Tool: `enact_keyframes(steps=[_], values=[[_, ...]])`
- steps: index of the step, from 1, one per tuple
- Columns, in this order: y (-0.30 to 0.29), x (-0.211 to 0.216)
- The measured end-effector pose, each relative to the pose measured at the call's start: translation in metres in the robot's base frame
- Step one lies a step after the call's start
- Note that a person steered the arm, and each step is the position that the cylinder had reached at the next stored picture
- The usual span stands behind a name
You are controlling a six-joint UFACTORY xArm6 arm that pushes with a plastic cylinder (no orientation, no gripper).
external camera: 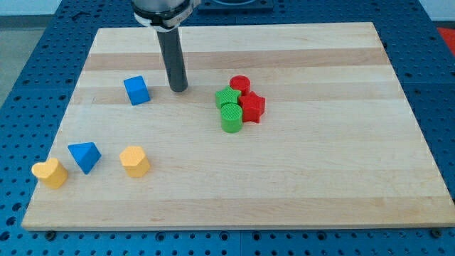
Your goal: Push the yellow hexagon to the left side of the blue cube
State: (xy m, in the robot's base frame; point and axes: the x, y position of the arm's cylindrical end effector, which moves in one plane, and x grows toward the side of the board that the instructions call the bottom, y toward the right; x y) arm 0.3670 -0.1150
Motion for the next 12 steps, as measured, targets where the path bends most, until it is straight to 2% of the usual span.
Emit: enact_keyframes(steps=[2,4,5,7,9,10,12], values=[[-0.059,0.017],[-0.084,0.019],[-0.05,0.028],[0.045,0.097],[0.082,0.167],[0.046,0.178],[-0.037,0.173]])
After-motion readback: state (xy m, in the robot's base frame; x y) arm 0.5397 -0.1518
